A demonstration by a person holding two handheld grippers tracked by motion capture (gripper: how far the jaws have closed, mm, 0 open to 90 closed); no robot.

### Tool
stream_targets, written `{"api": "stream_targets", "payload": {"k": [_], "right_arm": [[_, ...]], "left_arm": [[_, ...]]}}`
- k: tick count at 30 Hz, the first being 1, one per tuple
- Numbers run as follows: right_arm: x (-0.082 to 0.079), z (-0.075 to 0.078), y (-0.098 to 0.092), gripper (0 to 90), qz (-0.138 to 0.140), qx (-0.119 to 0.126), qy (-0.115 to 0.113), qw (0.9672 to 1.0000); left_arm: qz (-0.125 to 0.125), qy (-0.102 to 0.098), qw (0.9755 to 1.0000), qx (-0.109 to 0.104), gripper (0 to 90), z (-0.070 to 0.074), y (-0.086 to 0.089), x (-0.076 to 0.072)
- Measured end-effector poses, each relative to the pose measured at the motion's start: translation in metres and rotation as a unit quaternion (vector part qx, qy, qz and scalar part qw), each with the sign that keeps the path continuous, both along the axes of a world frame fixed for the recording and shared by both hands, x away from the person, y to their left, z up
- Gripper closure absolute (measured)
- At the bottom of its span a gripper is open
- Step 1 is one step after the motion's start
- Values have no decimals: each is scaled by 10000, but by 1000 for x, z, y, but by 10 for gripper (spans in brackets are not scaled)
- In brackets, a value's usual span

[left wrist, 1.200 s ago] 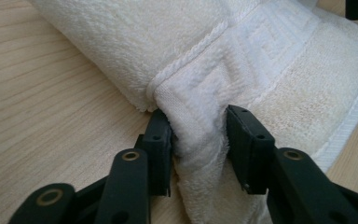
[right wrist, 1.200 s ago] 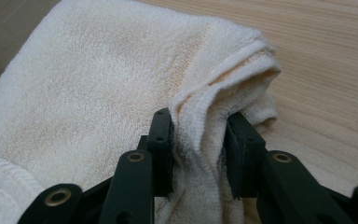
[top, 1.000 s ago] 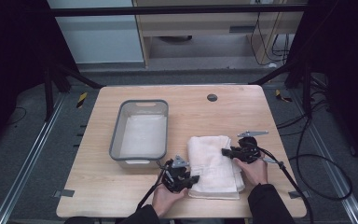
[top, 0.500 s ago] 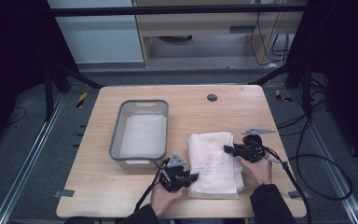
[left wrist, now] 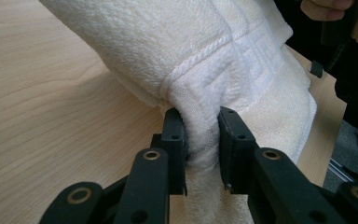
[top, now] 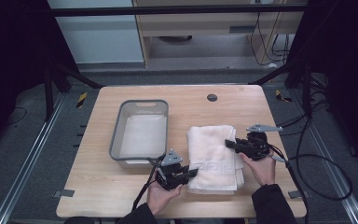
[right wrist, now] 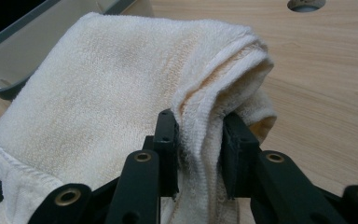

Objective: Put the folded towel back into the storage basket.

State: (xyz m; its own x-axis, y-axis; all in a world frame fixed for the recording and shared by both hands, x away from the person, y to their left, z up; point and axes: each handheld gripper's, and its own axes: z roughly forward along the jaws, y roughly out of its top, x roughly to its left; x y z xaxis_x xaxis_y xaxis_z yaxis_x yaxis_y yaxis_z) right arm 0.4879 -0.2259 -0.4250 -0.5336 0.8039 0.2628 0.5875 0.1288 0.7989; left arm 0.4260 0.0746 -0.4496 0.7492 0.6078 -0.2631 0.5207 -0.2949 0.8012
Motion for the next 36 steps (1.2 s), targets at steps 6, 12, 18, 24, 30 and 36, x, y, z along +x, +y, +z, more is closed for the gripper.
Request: {"api": "stream_targets", "payload": {"k": [6,12,18,24,30,36], "right_arm": [[-2,5,0,707,-4,53,-62,10000],[-4,15,3,707,-36,23,-231,9997],[-4,21,3,707,-55,95,-316,9994],[-5,30,8,708,-39,50,-479,9988],[-5,42,13,708,-42,19,-643,9979],[-4,52,17,708,-42,72,-737,9972]], "left_arm": [[4,-62,10000,-55,737,6,2,0],[44,-172,9998,-123,736,14,5,0],[62,-265,9995,-143,736,20,8,-1],[99,-352,9992,-187,736,27,11,-1],[135,-471,9985,-233,737,36,15,-1],[166,-594,9977,-276,737,46,20,-1]]}}
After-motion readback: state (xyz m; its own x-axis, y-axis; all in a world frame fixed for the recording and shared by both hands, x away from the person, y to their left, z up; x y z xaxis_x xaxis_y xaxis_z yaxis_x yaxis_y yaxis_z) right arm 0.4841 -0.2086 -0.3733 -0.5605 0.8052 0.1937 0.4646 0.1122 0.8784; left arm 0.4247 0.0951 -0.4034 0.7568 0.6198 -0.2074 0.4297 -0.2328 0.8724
